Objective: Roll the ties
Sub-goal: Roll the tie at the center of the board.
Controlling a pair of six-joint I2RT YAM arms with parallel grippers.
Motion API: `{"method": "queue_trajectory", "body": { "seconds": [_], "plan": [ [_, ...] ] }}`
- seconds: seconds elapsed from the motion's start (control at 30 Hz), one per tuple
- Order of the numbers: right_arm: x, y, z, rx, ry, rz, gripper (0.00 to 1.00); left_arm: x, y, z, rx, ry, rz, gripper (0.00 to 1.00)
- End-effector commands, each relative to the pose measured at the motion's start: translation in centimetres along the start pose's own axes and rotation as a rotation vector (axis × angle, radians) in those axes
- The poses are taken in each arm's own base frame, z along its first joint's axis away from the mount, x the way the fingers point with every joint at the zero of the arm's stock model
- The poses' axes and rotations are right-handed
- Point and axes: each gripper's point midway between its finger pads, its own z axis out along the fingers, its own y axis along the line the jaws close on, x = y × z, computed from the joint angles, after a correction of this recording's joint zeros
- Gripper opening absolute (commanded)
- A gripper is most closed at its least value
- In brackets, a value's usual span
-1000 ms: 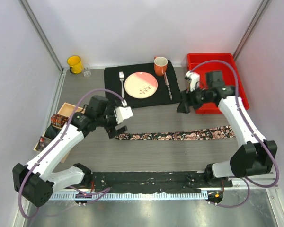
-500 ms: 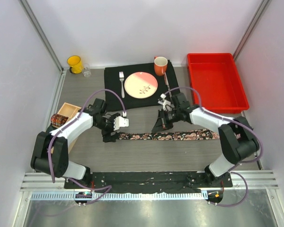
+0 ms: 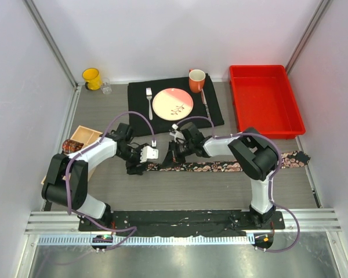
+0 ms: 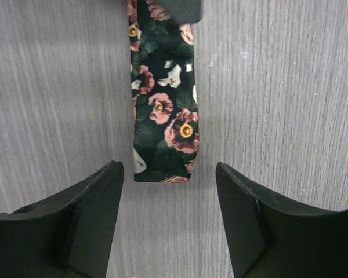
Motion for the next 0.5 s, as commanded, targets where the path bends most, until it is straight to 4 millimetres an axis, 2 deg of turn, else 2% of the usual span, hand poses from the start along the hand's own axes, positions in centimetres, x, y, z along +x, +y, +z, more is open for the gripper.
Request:
{"method": "queue_trajectory", "body": {
  "seconds": [0.0,0.07,0.2,0.33,0.47],
  "plan": [
    [-3.4,2.3,1.1,-0.056,-0.092,-0.051,0.01,-0.1,0.3,0.2,-0.015,-0.021,0.034,0.66],
    [-3.4,1.1,1.9,-0.029,-0.078,-0.033,0.01,-0.1,0.5,0.2,-0.020,-0.022,0.021,0.62],
    [-2.8,-0.7,2.6,0.010,-0.057,-0.012,0.01,-1.0,0.2,-0.3,-0.007,-0.050,0.011,0.47],
    [-2.5,-2.2,2.9,0.071,-0.041,-0.039,0.01,-3.0,0.5,-1.2,-0.023,-0.108,-0.005,0.41],
    [-3.1,-2.2,2.8,0.091,-0.048,-0.070,0.01,-4.6,0.5,-1.6,-0.016,-0.133,-0.002,0.40]
  ]
}}
